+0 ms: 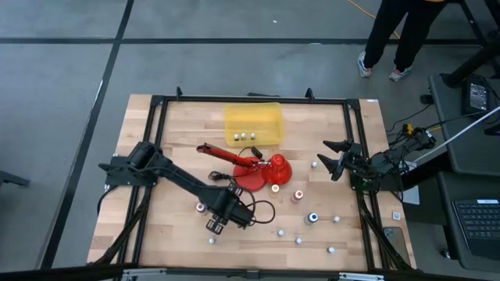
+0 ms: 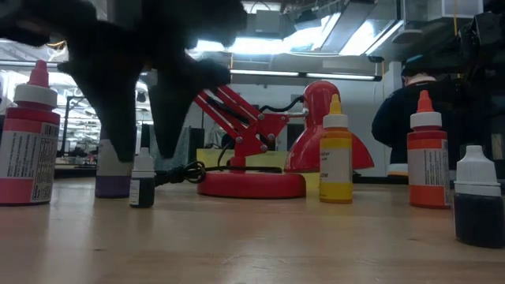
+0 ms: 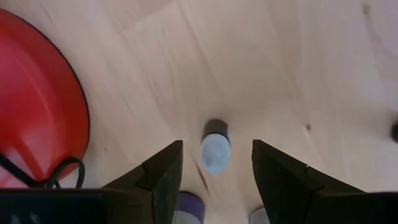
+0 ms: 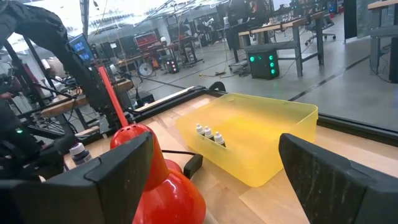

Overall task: Pick & Place food coloring
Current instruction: Put the black food coloring bottle into the yellow bin

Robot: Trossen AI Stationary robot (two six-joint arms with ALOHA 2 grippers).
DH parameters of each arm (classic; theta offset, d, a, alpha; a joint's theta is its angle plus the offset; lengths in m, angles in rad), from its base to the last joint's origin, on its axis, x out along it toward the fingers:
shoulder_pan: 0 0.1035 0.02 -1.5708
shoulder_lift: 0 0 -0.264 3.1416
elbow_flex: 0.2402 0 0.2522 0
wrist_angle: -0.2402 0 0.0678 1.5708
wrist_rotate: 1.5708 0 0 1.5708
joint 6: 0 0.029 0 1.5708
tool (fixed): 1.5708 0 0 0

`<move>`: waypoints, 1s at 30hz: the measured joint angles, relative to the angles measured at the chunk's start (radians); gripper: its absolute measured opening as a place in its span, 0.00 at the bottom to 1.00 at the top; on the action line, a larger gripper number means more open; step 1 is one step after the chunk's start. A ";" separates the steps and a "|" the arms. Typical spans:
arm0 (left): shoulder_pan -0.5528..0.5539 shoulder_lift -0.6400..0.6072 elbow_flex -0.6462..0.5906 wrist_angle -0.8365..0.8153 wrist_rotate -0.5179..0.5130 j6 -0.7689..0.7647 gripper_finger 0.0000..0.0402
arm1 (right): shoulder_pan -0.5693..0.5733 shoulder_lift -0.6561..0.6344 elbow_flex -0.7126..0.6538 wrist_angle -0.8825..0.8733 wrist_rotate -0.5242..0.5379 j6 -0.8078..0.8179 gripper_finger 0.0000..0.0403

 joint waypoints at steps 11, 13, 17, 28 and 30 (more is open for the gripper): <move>0.024 0.000 -0.042 0.029 0.034 0.024 0.46 | 0.000 0.000 0.000 0.000 0.000 0.000 0.86; 0.024 0.000 -0.042 0.038 0.035 0.029 0.46 | 0.000 0.000 0.000 0.000 0.000 0.000 0.86; 0.023 0.000 -0.042 0.051 0.066 0.031 0.41 | 0.000 0.000 0.000 0.000 0.000 0.000 0.86; 0.024 0.000 -0.042 0.051 0.084 0.027 0.13 | 0.000 0.000 0.000 0.000 0.000 0.000 0.86; 0.024 0.000 -0.042 0.051 0.088 0.026 0.11 | 0.000 0.000 0.000 0.000 0.000 0.000 0.86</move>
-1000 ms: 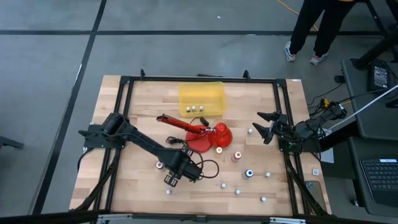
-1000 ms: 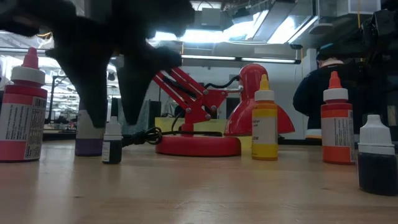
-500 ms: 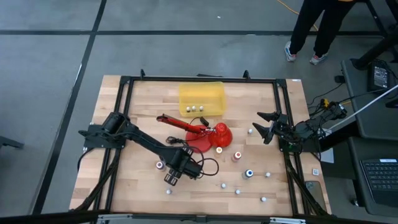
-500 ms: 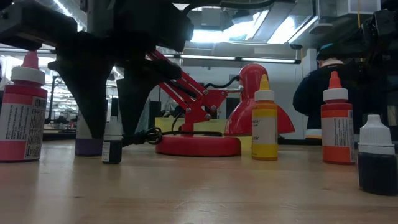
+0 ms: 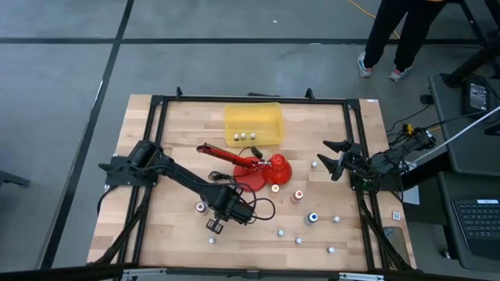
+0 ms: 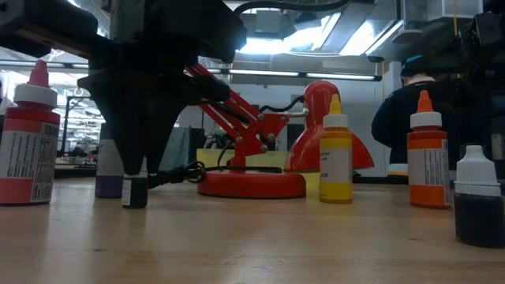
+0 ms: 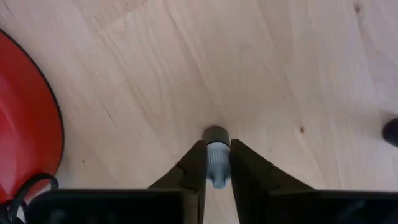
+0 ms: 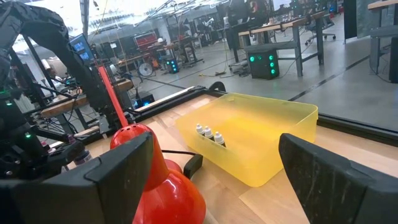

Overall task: Pick & Place food coloring
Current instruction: Put the black food coloring bottle into the yellow bin

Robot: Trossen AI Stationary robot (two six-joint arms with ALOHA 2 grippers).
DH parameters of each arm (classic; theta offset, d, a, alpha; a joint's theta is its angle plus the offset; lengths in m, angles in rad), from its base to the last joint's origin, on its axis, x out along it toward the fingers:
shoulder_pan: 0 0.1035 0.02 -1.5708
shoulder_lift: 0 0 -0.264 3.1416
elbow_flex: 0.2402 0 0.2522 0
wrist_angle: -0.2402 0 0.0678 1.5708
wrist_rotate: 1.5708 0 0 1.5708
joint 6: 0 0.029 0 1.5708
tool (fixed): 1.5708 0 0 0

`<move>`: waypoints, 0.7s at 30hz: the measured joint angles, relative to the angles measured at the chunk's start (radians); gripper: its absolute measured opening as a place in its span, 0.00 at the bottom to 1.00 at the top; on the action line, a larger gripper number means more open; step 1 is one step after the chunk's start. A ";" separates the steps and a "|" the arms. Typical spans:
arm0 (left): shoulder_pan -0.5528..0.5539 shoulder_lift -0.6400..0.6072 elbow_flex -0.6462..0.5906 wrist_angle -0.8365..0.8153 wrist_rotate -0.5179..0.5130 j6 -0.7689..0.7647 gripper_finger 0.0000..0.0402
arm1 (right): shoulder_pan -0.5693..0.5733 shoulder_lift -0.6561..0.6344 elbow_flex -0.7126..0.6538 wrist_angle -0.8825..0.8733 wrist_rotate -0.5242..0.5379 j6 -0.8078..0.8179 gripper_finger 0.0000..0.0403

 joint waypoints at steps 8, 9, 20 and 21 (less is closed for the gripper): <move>-0.001 -0.002 0.000 -0.023 0.004 -0.010 0.15 | 0.000 0.000 0.000 0.000 0.000 0.000 0.86; -0.001 -0.002 0.000 -0.024 0.004 -0.010 0.15 | 0.000 0.000 0.000 0.000 0.000 0.000 0.86; -0.001 -0.002 0.000 -0.027 0.003 -0.011 0.21 | 0.000 0.000 0.000 0.000 0.000 0.000 0.86; -0.001 -0.002 0.000 -0.030 0.003 -0.012 0.23 | 0.000 0.000 0.000 0.000 0.000 0.000 0.86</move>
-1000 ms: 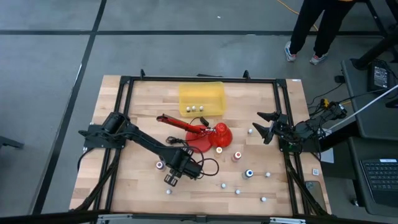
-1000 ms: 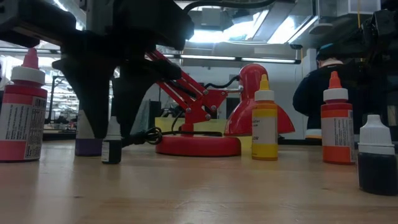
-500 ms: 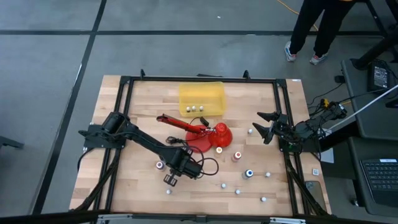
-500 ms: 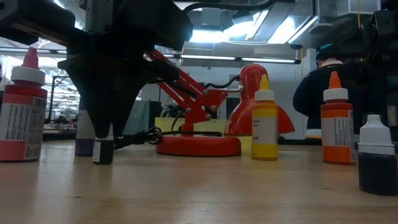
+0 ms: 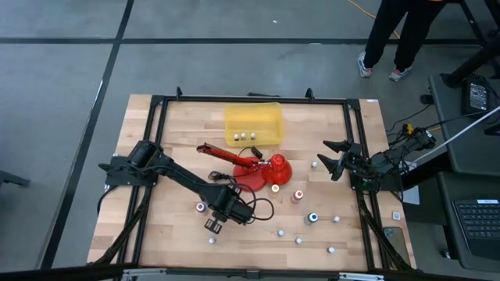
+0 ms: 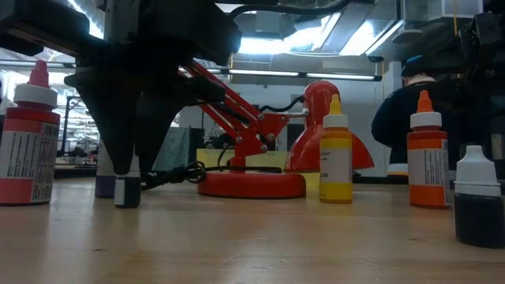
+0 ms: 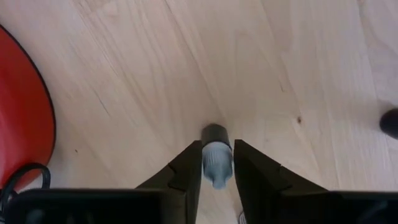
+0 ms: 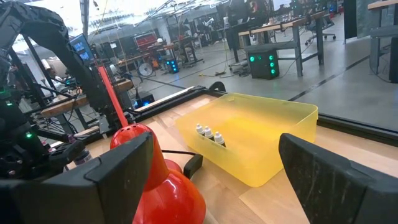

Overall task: Pick & Place food coloring
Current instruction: Put the black food coloring bottle into the yellow bin

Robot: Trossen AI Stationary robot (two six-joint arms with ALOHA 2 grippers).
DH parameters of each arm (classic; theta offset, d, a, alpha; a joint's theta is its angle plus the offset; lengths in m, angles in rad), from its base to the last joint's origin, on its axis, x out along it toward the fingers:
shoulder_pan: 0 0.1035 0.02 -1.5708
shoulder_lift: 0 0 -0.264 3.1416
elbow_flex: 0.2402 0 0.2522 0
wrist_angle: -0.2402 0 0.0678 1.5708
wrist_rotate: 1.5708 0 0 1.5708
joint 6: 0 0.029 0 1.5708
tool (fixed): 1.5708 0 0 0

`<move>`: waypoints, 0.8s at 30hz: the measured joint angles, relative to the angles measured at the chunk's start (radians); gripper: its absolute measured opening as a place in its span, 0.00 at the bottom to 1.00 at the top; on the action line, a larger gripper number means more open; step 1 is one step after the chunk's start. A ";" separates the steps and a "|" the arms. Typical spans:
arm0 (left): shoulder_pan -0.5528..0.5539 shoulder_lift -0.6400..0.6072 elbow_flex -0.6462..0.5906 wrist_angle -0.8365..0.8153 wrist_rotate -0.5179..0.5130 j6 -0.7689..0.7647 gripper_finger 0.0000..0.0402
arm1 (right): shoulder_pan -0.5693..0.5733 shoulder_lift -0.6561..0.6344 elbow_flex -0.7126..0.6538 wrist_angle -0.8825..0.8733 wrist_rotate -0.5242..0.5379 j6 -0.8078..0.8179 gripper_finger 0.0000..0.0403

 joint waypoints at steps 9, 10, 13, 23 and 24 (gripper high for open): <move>0.000 -0.002 0.000 -0.023 -0.004 0.003 0.29 | 0.000 0.000 0.000 0.000 0.000 0.000 0.86; 0.000 -0.002 0.000 -0.022 -0.005 0.003 0.29 | 0.000 0.000 0.000 0.000 0.000 0.000 0.86; 0.000 -0.002 0.000 -0.022 -0.005 0.009 0.28 | 0.000 0.000 0.000 0.000 0.000 0.000 0.86; 0.000 -0.003 0.000 -0.023 -0.004 0.019 0.12 | 0.000 0.000 0.000 0.000 0.000 0.000 0.86; 0.000 -0.005 0.001 -0.026 -0.003 0.017 0.11 | 0.000 0.000 0.000 0.000 0.000 0.000 0.86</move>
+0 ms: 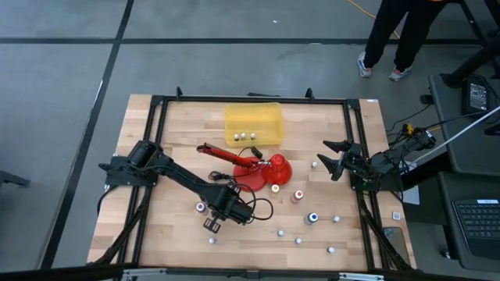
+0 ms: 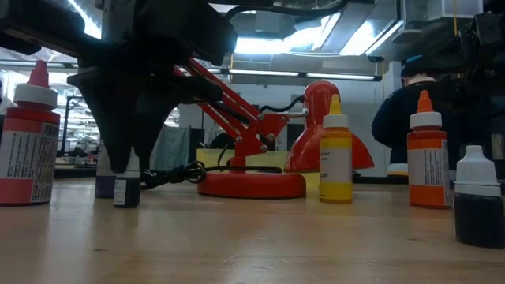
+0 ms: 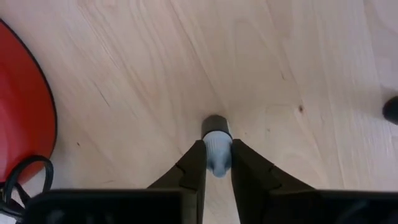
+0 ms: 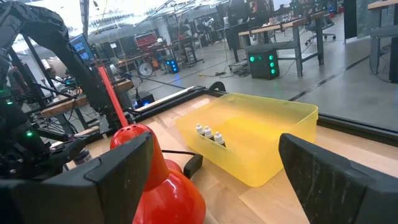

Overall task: Pick & Place food coloring
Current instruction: Put the black food coloring bottle into the yellow bin

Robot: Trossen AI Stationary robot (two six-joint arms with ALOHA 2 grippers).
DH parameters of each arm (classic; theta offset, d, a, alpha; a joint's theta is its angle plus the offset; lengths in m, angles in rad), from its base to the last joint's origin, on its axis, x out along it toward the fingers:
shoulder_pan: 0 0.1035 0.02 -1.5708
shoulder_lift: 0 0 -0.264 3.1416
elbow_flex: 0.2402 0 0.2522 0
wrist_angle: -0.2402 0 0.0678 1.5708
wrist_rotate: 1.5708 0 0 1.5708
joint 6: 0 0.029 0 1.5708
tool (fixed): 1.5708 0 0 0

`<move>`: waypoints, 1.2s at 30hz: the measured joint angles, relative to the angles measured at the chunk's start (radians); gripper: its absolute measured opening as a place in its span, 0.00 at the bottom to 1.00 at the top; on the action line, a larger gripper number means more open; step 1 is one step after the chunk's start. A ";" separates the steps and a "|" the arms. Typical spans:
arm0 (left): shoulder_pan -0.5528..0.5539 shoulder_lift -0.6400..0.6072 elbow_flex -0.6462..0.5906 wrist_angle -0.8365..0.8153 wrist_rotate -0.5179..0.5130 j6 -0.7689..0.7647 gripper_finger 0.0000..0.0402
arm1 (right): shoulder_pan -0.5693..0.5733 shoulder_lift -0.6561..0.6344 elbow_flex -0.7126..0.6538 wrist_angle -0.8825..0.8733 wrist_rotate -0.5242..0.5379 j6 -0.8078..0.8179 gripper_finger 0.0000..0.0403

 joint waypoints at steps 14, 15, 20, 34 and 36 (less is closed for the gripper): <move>0.033 -0.065 0.397 -0.392 0.020 -0.086 0.13 | 0.000 0.000 0.000 0.000 0.000 0.000 0.86; 0.042 -0.065 0.444 -0.429 0.021 -0.092 0.13 | 0.000 0.000 0.000 0.000 0.000 0.000 0.86; 0.106 -0.066 0.630 -0.549 0.023 -0.094 0.13 | 0.000 0.000 0.000 0.000 0.000 0.000 0.86; 0.485 -0.065 0.741 -0.570 -0.080 0.019 0.13 | 0.000 0.000 0.000 0.000 0.000 0.000 0.86; 0.544 -0.064 0.737 -0.565 -0.083 0.047 0.13 | 0.000 0.000 0.000 0.000 0.000 0.000 0.86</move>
